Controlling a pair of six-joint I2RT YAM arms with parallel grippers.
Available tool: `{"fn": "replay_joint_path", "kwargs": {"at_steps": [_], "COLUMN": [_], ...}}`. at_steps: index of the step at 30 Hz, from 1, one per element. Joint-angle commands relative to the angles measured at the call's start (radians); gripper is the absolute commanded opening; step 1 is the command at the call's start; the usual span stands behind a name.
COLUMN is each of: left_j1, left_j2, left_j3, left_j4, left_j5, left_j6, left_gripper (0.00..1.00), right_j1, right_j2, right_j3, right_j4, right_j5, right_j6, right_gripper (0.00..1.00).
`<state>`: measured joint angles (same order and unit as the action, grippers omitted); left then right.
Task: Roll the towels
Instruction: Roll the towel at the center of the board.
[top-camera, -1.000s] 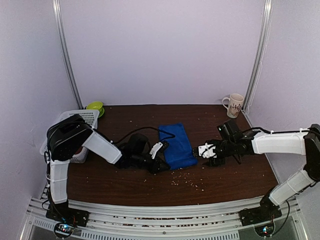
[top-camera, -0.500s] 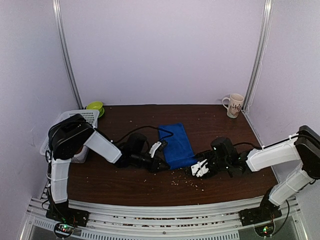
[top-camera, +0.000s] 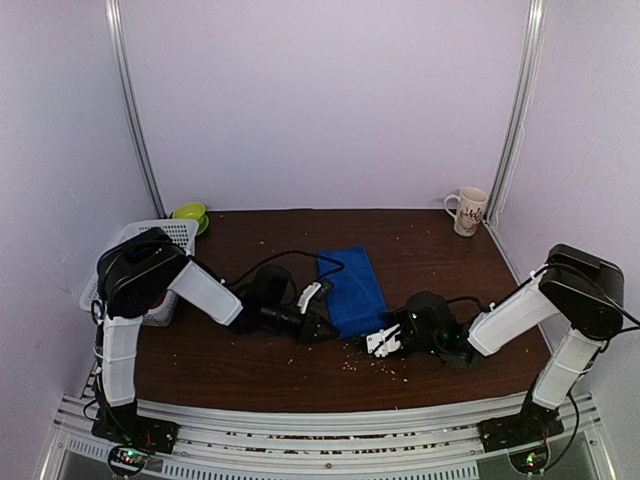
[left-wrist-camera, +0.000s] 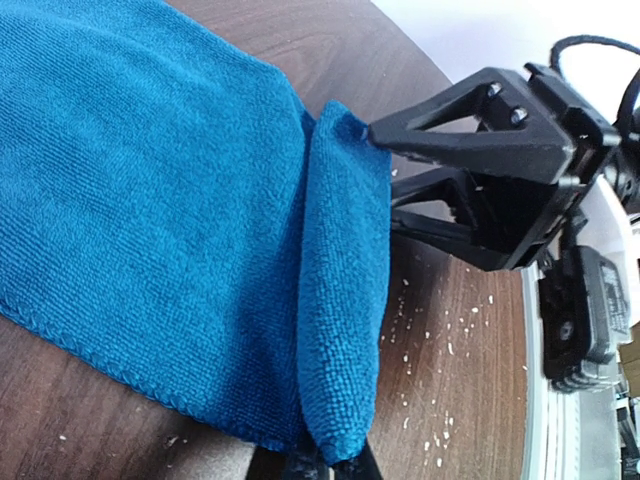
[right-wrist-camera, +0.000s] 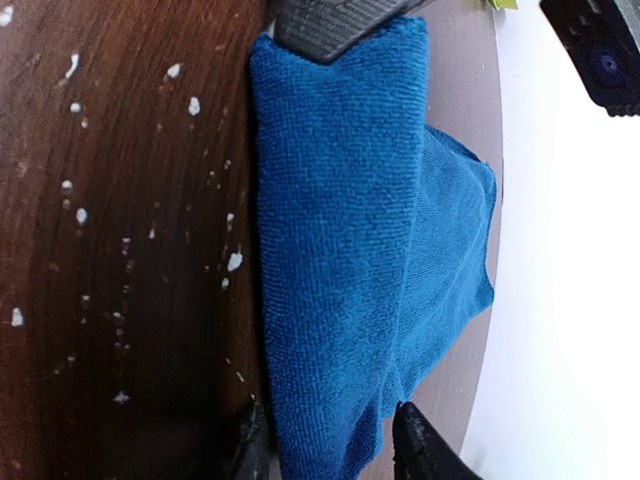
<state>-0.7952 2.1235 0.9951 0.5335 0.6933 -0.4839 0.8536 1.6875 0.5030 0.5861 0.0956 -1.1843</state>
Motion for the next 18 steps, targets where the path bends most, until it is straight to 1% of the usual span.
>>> {"fn": "replay_joint_path", "kwargs": {"at_steps": [1,3,4,8,10,12,15,16,17,18], "left_j1": [0.021,0.022,0.022,0.026,0.030,0.034,0.039,0.041,0.042,0.042], "left_j2": [0.040,0.042,0.043,0.042,0.029,0.008,-0.046,-0.070,-0.098,-0.124], "left_j3": [-0.019,-0.026,-0.027,-0.036,-0.045,-0.058,-0.087,-0.097,-0.102,-0.108], "left_j4": [0.025,0.044,0.049,0.063,0.066,0.062,0.030,0.014,-0.013,-0.035], "left_j5": [0.032,0.042,0.046,0.053,0.044,0.029,-0.022,-0.043,-0.075,-0.107], "left_j6": [-0.040,-0.052,-0.052,-0.061,-0.066,-0.066,-0.056,-0.047,-0.033,-0.018], "left_gripper": [0.00,0.00,0.00,0.00,0.02,0.06,0.22,0.30,0.41,0.44], "right_j1": [0.025,0.031,0.033,0.037,0.039,0.038,0.038,0.039,0.038,0.039], "right_j2": [0.072,0.092,0.104,0.112,0.098,0.076,0.041,0.029,0.019,0.010], "right_j3": [-0.005,-0.003,-0.001,0.017,0.019,0.024,0.026,0.027,0.029,0.035], "right_j4": [0.058,0.069,0.073,0.068,0.052,0.033,-0.006,-0.021,-0.038,-0.062], "right_j5": [0.111,0.125,0.134,0.161,0.158,0.150,0.120,0.109,0.099,0.089], "right_j6": [-0.005,-0.006,-0.005,0.013,0.022,0.032,0.038,0.040,0.044,0.050], "right_gripper": [0.38,0.34,0.31,0.10,0.01,0.00,0.00,0.00,0.00,0.00]}}
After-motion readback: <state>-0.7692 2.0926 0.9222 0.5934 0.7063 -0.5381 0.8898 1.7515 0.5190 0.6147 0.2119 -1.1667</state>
